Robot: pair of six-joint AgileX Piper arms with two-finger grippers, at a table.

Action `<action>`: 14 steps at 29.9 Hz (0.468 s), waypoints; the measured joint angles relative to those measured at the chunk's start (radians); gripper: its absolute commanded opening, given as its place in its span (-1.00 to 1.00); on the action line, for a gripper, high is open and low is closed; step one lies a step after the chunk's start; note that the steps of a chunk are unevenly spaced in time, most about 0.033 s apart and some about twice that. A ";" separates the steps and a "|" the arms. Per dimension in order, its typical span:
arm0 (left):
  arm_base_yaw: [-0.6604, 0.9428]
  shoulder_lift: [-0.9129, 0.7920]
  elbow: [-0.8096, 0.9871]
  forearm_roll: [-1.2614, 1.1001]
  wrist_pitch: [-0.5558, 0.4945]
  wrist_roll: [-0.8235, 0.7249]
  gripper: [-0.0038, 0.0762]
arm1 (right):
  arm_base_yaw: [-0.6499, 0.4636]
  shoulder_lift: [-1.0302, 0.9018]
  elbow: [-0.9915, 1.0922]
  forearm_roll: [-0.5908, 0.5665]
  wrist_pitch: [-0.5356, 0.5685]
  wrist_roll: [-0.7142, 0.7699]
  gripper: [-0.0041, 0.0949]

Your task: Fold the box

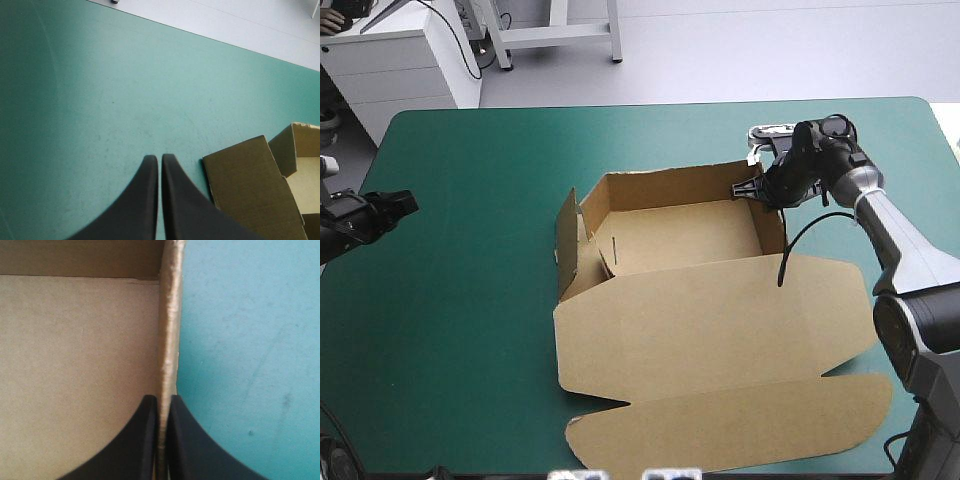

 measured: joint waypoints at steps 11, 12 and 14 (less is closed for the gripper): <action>0.000 0.011 0.000 -0.010 0.017 0.000 -0.88 | 0.001 0.023 -0.042 0.039 0.062 -0.001 0.36; 0.000 0.011 0.000 -0.011 0.018 0.000 -0.88 | 0.001 0.023 -0.059 0.041 0.080 -0.001 0.40; 0.000 0.011 0.000 -0.016 0.019 0.000 -0.88 | 0.001 0.023 -0.113 0.041 0.130 -0.001 0.41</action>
